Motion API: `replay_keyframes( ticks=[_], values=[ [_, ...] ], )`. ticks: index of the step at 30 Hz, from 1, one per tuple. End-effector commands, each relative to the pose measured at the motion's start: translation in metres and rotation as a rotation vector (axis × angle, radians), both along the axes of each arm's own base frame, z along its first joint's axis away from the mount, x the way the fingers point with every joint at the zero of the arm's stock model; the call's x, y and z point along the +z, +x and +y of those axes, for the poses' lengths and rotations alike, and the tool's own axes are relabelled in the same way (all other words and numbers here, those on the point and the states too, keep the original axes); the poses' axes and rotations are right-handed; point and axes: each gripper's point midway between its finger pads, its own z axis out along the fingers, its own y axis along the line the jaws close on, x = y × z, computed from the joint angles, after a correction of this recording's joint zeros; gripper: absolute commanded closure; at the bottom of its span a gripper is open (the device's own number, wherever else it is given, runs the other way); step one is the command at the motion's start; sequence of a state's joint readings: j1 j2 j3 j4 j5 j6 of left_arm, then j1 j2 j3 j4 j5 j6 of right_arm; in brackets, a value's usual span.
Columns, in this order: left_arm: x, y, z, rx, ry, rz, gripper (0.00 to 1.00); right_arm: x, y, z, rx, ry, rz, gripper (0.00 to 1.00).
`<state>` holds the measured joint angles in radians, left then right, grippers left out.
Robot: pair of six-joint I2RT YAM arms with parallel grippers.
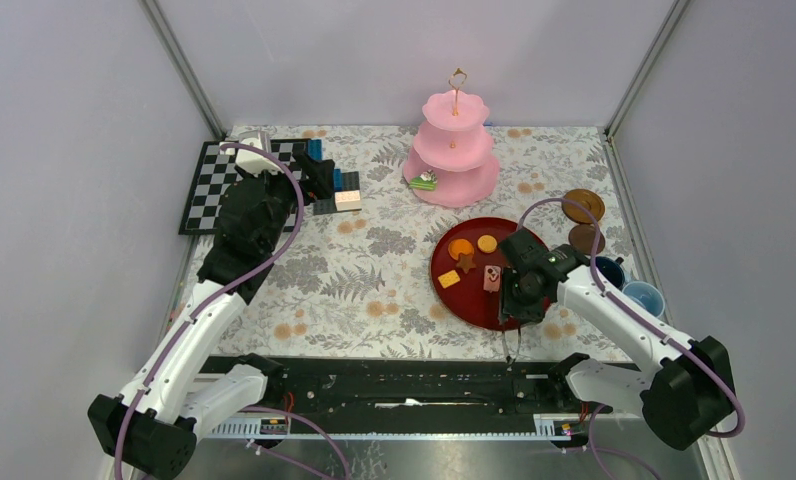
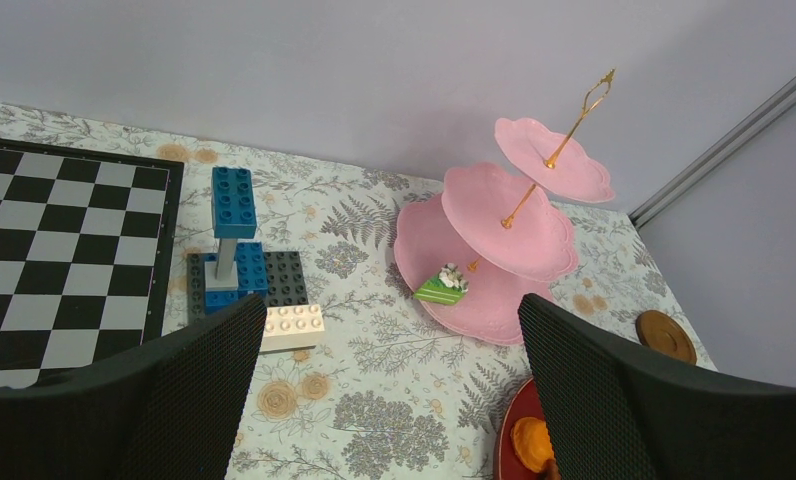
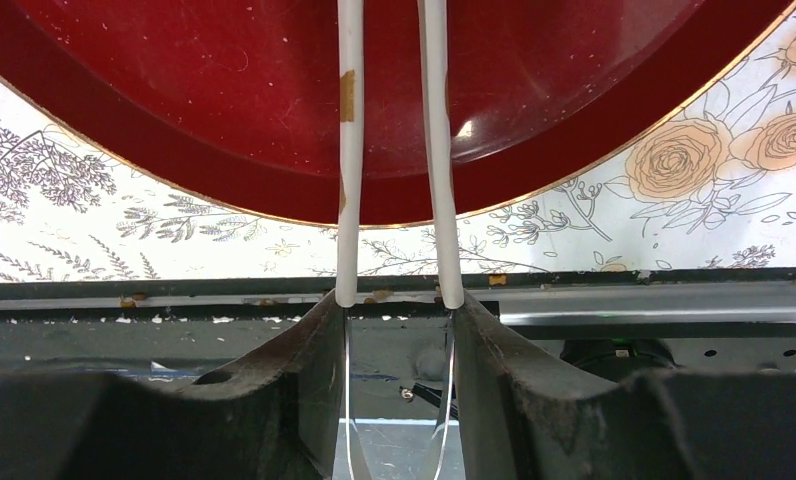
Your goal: Serve the afternoon tea
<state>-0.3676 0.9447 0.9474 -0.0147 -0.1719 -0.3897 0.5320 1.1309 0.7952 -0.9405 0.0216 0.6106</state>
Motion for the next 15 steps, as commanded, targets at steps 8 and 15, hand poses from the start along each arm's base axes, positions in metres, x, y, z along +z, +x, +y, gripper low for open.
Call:
replay_keyframes(
  ticks=[8, 15],
  values=[
    [0.027, -0.002, -0.001, -0.011, -0.026, -0.059, 0.01, 0.037, 0.011, -0.022, -0.055, -0.08, -0.105, 0.63],
    [0.026, -0.001, -0.004, -0.023, -0.028, -0.054, 0.01, 0.074, 0.014, -0.014, 0.04, -0.009, -0.181, 0.47]
  ],
)
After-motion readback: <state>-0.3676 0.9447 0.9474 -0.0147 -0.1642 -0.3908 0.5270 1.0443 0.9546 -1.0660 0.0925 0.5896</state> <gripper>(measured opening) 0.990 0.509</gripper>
